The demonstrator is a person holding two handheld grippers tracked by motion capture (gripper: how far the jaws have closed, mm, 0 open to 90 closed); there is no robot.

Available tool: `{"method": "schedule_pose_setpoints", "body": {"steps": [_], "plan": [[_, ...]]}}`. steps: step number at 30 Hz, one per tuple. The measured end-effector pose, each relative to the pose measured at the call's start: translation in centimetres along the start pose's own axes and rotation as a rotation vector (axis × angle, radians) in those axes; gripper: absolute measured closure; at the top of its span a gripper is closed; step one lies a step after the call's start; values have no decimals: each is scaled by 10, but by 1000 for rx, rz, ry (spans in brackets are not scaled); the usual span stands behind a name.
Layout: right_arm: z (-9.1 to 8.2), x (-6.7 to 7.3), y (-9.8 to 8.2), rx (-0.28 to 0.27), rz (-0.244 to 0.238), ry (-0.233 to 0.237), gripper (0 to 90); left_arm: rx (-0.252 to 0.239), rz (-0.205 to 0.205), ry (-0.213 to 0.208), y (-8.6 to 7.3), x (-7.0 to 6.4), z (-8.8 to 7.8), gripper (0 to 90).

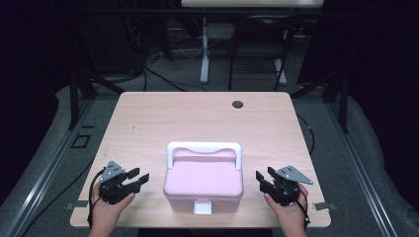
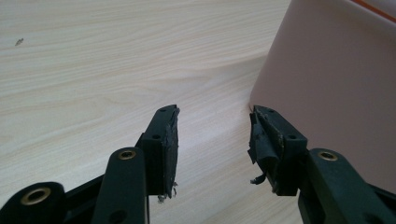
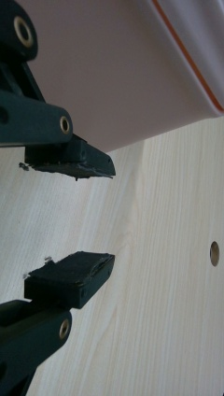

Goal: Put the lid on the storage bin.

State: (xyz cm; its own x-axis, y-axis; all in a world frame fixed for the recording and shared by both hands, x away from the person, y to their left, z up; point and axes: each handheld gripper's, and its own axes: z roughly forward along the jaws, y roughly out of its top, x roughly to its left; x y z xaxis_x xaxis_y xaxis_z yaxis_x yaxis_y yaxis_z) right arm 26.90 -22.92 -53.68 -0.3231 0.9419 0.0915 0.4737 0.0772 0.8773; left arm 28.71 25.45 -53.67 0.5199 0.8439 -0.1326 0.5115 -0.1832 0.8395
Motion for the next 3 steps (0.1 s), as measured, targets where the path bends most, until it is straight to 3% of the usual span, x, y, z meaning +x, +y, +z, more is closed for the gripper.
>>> {"method": "schedule_pose_setpoints", "body": {"steps": [3], "plan": [[0,-3,-1,-3,8,-5,481,3,1,-1,-1,0,2,500]]}}
